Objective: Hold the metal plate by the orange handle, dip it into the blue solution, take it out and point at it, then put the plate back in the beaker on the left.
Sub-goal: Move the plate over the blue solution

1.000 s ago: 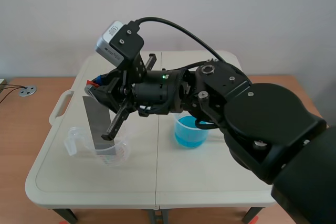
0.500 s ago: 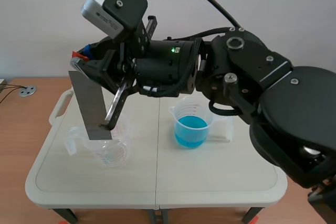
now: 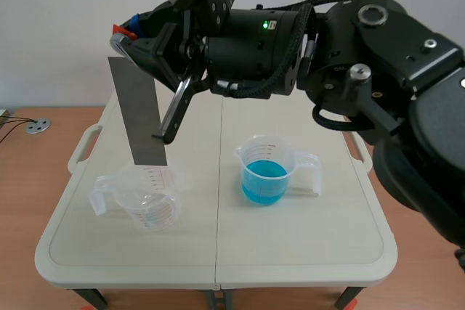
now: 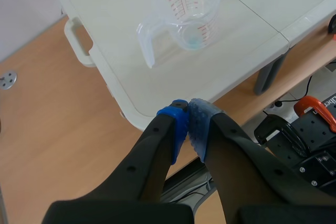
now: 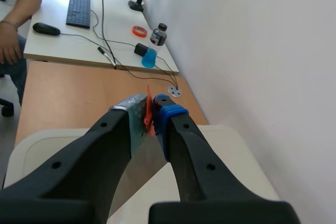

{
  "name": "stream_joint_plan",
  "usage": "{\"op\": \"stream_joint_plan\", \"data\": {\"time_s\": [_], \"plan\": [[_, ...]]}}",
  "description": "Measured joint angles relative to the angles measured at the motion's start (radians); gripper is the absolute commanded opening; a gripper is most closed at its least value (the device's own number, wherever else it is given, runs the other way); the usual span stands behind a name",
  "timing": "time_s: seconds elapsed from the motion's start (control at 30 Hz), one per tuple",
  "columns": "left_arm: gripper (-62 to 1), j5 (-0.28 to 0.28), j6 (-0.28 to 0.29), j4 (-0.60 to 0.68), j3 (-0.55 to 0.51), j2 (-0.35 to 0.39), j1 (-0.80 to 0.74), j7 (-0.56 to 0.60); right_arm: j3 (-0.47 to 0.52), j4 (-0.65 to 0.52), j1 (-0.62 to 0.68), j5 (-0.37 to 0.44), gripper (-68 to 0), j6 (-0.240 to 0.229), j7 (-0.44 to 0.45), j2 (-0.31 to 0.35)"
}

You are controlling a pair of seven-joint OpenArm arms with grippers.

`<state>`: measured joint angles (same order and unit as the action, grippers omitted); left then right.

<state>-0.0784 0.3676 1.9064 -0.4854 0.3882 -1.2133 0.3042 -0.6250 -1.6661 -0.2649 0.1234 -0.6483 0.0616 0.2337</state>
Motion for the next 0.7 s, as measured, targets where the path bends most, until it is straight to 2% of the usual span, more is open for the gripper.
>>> {"op": "stream_joint_plan", "data": {"time_s": [0.13, 0.43, 0.67, 0.7], "plan": [[-57.8, 0.000, 0.000, 0.000, 0.000, 0.000, 0.000, 0.000, 0.040, -0.043, 0.000, 0.016, -66.2, 0.000, -0.001, 0.038], [-57.8, 0.000, 0.000, 0.000, 0.000, 0.000, 0.000, 0.011, 0.130, -0.075, 0.000, 0.123, -66.3, -0.026, -0.011, 0.151], [-57.8, 0.000, 0.038, 0.000, 0.000, 0.000, 0.105, 0.023, 0.196, -0.075, 0.000, 0.219, -66.3, -0.045, -0.011, 0.253], [-57.8, 0.000, 0.050, 0.000, 0.000, 0.000, 0.126, 0.023, 0.208, -0.075, 0.000, 0.232, -66.2, -0.060, -0.011, 0.269]]}}
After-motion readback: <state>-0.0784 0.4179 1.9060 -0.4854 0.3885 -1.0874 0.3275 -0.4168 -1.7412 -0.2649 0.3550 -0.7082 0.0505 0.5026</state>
